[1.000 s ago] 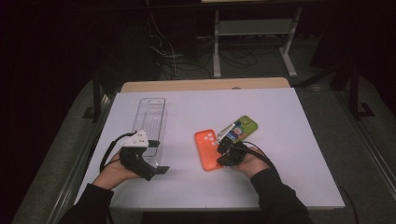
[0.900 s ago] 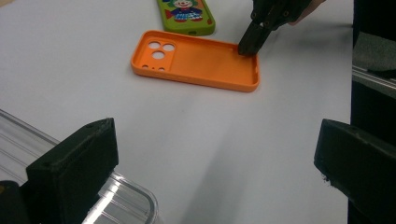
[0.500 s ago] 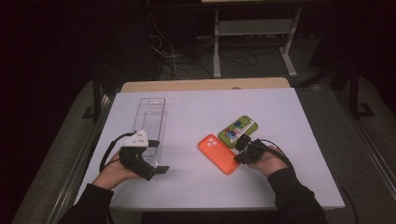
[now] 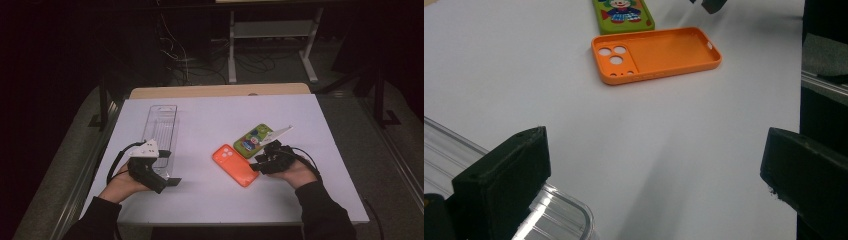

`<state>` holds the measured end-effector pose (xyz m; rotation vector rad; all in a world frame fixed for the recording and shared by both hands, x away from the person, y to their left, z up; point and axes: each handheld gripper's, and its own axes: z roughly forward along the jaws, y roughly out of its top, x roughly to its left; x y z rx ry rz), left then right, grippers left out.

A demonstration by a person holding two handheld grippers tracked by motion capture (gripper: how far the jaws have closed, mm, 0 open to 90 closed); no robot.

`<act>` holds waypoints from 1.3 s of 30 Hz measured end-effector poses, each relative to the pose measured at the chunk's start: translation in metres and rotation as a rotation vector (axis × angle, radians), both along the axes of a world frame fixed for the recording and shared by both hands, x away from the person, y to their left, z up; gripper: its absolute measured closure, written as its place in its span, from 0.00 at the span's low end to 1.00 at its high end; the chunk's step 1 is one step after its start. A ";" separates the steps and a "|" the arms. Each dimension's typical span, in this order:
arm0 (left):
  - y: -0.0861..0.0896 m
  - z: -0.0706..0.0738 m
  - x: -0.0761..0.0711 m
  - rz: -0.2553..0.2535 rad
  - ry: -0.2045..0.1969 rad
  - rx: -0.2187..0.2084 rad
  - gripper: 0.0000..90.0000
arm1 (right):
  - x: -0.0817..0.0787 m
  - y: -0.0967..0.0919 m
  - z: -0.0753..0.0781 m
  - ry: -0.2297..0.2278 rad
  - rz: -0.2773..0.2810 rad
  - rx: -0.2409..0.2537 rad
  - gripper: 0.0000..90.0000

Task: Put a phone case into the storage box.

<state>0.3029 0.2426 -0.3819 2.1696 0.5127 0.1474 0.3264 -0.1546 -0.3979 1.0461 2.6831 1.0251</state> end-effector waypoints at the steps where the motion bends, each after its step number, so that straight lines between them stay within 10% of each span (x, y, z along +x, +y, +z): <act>1: 0.000 0.000 0.000 -0.003 -0.001 0.006 0.00 | -0.001 -0.003 0.000 -0.003 -0.013 0.009 0.49; 10: 0.000 0.000 0.000 0.003 0.007 -0.003 0.00 | -0.024 -0.029 -0.005 -0.113 -0.055 0.072 0.14; 16: -0.001 -0.001 0.000 -0.001 0.005 0.000 0.00 | -0.037 -0.037 -0.012 -0.106 -0.060 0.078 0.01; 39: -0.002 -0.001 0.000 -0.007 0.003 -0.008 0.00 | -0.036 -0.027 -0.001 -0.055 -0.064 0.043 0.00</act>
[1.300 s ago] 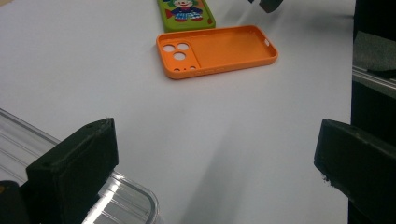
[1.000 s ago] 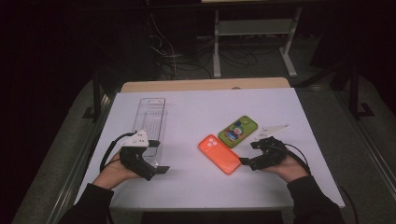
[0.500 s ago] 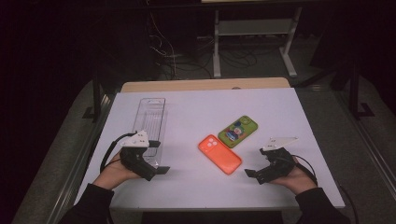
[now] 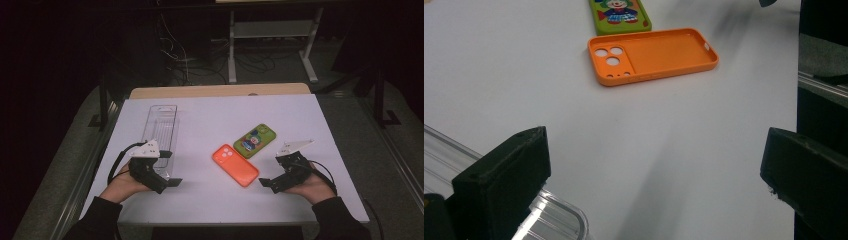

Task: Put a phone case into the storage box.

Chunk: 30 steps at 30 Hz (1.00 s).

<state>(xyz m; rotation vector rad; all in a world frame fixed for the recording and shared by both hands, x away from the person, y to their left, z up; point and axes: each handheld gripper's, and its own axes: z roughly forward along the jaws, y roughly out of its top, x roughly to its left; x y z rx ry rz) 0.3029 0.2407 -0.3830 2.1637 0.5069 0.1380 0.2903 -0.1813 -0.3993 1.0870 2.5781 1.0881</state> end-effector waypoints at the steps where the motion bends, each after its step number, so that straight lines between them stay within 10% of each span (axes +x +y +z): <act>1: 0.000 0.000 0.000 -0.001 -0.001 0.001 0.00 | 0.000 0.000 0.000 0.000 0.000 0.000 0.00; 30: 0.000 0.001 0.000 -0.003 0.000 -0.005 0.00 | 0.037 0.054 0.017 -0.015 -0.058 -0.014 0.00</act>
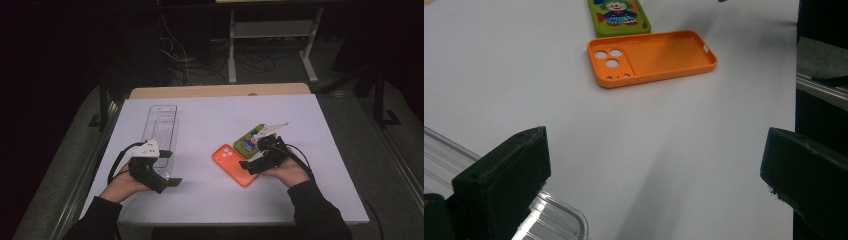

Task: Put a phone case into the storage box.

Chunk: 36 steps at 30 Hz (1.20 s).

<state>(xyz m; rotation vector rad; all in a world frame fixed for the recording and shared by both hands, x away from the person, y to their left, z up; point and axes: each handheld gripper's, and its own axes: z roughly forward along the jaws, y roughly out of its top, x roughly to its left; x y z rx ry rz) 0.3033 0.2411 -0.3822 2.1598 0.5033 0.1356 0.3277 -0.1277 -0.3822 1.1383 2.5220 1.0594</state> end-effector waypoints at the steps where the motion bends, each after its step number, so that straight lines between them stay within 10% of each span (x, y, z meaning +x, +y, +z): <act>1: 0.000 0.000 0.000 0.000 0.000 -0.001 0.00 | 0.001 0.003 0.000 0.004 -0.001 0.000 0.00; 36: 0.001 0.000 -0.001 0.010 0.003 -0.008 0.00 | -0.001 0.023 -0.027 0.058 -0.007 -0.085 0.00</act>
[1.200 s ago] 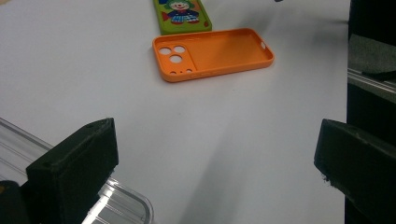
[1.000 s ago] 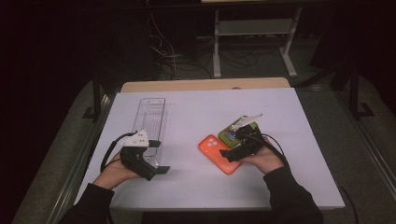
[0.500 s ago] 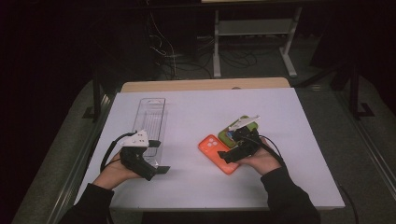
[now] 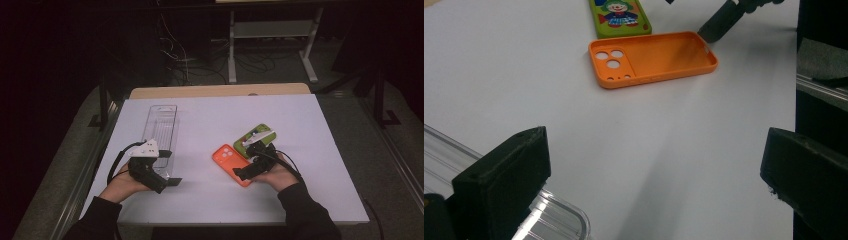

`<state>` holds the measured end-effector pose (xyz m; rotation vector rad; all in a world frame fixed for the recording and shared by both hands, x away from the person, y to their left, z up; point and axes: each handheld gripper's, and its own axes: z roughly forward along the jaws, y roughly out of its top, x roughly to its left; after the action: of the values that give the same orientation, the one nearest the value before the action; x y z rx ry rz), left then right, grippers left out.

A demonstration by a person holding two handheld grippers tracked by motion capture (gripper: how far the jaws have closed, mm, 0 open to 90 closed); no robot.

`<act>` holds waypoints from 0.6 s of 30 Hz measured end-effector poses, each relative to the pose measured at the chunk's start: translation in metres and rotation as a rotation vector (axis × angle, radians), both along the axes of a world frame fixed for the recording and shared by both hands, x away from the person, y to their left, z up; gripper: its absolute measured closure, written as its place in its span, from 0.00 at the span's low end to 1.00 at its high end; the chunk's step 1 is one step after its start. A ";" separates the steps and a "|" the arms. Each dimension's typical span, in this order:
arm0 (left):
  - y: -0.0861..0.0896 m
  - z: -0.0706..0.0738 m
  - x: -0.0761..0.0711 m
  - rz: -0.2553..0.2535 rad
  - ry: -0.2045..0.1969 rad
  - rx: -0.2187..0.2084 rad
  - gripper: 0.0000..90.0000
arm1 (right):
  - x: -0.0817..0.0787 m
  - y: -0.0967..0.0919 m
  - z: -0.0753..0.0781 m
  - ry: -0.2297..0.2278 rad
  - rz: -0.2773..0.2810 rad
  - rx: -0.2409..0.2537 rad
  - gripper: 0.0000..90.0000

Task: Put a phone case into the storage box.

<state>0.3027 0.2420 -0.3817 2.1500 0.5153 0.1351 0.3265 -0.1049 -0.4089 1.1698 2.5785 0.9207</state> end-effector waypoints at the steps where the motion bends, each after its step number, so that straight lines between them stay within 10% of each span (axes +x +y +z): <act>1: 0.000 0.000 0.000 -0.001 -0.001 0.000 0.00 | 0.000 0.000 -0.002 -0.007 0.005 -0.009 0.00; 18: 0.000 0.001 -0.001 0.000 -0.002 0.000 0.00 | -0.008 0.008 -0.025 0.058 0.003 -0.093 0.02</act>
<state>0.3021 0.2423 -0.3810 2.1495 0.5138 0.1377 0.3188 -0.0970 -0.4340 1.1846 2.6376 0.7695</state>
